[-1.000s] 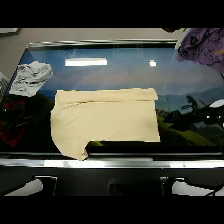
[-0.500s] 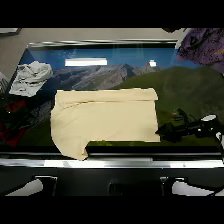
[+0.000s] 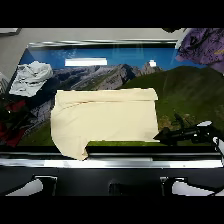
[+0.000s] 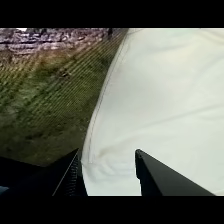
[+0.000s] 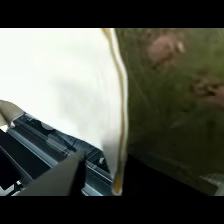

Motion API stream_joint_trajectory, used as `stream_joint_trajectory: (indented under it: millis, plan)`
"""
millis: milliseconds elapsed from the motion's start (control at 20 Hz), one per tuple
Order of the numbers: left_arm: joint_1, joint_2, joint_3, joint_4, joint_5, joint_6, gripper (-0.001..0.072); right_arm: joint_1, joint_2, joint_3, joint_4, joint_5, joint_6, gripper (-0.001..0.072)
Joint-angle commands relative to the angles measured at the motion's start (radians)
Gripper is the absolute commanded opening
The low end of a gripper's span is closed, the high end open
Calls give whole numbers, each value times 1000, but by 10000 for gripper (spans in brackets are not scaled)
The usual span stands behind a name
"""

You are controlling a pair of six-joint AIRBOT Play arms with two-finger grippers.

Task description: Fold the clothes and pants, and hang the long-sleeved shirts on hangers.

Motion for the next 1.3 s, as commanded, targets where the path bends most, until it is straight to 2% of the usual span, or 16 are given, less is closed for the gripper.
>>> stream_joint_trajectory:
  millis: [0, 50, 100, 250, 450, 700, 1250]
  plan:
    - [5, 8, -23, -3, 3, 34, 420, 0, 1, -11, 16, -37, -6, 149]
    - [16, 19, -55, -16, 14, 59, 488, 0, 1, -11, 17, -40, -7, 58]
    - [35, 34, -103, -56, 35, 102, 512, 0, 2, -11, 16, -38, -7, 28]
    - [102, 63, -278, -233, 76, 261, 514, 0, 4, -11, 15, -30, -7, 24]
    - [129, 61, -458, -401, 151, 409, 514, 0, 4, -11, 16, -24, -1, 24]
    - [129, 61, -534, -404, 166, 451, 514, 0, 4, -11, 35, -25, 5, 24]
    - [129, 62, -543, -372, 207, 452, 514, 0, 4, -10, 35, -13, 5, 24]
